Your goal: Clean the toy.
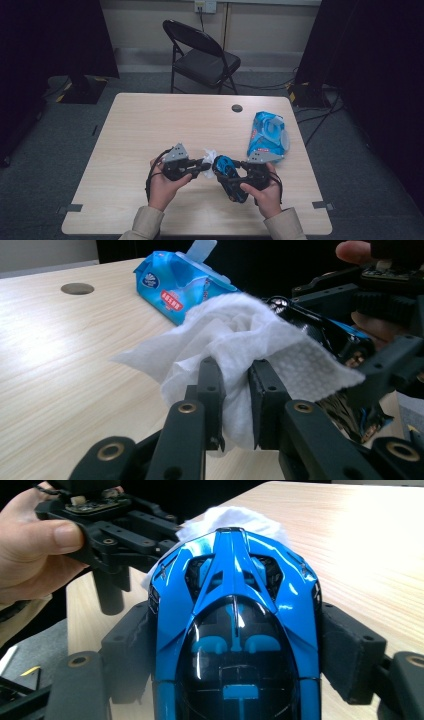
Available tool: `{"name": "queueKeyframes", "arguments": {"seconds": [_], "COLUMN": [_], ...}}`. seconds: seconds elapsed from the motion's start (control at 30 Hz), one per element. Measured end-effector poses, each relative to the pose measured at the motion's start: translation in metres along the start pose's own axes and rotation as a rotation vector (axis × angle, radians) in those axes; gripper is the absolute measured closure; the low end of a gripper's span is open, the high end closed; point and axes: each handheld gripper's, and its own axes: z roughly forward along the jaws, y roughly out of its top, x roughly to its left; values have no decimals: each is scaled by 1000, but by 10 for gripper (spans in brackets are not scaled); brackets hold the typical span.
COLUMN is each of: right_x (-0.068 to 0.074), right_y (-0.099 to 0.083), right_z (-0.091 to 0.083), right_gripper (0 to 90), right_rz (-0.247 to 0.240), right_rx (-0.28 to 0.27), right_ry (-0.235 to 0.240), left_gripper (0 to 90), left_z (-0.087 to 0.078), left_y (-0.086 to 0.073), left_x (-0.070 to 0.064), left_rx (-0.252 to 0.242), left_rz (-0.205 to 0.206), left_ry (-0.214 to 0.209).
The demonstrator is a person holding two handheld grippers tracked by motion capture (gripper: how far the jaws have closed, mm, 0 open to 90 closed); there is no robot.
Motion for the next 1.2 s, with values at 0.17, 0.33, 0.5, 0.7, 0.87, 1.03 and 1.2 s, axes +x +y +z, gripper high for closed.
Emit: {"name": "queueKeyframes", "arguments": {"seconds": [0.17, 0.33, 0.5, 0.7, 0.87, 1.03, 1.2], "right_x": [3, 0, 0, -2, -3, -5, -6], "right_y": [0, -2, -2, -2, -4, -5, -4], "right_z": [2, 2, 3, 4, 5, 6, 4], "right_gripper": [251, 251, 251, 251, 251, 250, 251], "right_rz": [-5, 6, 7, 10, 15, 18, 28], "right_rx": [8, 10, 13, 14, 24, 27, 18], "right_ry": [2, -2, -5, -2, -9, -9, -14], "left_gripper": [780, 780, 780, 779, 779, 778, 776], "left_z": [15, 24, 31, 41, 50, 58, 61], "left_y": [-1, -8, -16, -29, -42, -51, -52], "left_x": [-8, -13, -19, -30, -38, -46, -52], "left_rx": [25, 51, 69, 110, 137, 166, 184], "left_rz": [17, 14, 31, 53, 52, 57, 75], "left_ry": [-29, -44, -56, -89, -114, -138, -140]}}
